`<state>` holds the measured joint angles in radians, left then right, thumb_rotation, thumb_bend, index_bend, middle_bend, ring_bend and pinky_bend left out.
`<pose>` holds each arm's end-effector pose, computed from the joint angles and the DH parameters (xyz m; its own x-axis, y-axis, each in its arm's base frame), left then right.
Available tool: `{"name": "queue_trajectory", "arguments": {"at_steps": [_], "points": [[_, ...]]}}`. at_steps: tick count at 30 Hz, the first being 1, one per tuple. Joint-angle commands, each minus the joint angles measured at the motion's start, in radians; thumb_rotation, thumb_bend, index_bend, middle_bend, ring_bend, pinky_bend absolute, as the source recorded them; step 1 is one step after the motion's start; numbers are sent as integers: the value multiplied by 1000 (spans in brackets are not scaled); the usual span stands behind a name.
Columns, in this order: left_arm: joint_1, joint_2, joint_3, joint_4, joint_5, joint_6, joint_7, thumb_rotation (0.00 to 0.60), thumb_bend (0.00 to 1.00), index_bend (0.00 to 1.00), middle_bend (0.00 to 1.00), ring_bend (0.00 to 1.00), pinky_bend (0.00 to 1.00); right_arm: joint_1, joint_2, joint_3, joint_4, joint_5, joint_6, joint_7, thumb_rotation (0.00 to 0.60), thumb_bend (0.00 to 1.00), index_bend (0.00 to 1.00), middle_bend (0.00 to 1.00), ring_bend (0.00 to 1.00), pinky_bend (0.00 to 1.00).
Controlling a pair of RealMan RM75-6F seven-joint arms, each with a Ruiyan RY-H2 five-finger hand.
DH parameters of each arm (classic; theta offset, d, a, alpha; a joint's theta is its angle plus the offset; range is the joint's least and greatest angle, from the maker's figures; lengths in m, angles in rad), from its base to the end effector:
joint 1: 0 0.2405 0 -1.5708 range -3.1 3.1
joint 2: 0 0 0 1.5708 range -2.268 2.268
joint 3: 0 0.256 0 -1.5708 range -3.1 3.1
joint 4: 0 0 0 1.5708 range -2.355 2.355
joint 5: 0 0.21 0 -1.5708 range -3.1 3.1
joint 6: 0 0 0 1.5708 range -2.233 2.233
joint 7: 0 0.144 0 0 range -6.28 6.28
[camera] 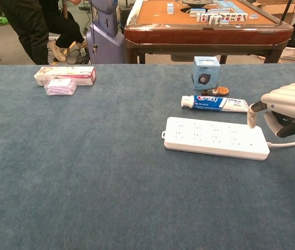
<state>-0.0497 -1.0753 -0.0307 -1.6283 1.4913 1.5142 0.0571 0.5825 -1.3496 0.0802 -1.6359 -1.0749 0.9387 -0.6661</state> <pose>-0.3181 0.1660 0.1735 0.4718 0.0067 0.8817 0.8811 0.0323 -0.4717 -0.2216 -0.2966 0.0227 0.7147 -0.3051 0.6294 -0.6986 -0.3546 0.6215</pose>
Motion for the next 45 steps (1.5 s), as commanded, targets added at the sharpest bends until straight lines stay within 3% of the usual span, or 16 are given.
{"name": "queue_trajectory", "arguments": {"at_steps": [1,39,45], "points": [[0,0,0,1,0,1,-1,600,335,473,501,475,715,6,-8,-6,7,7,-1,-3,600,999,359,1000,1000,1000],[7,8,-6,1,-4,8,-18,600,335,474,501,475,715,64,-64,-64,64,78,-4,-26,600,1000,359,1000,1000,1000],[8,9,-5,0,-1,10,-19,600,335,474,501,475,715,55,-39,-63,27,48,33,-6,600,1000,359,1000,1000,1000]]}}
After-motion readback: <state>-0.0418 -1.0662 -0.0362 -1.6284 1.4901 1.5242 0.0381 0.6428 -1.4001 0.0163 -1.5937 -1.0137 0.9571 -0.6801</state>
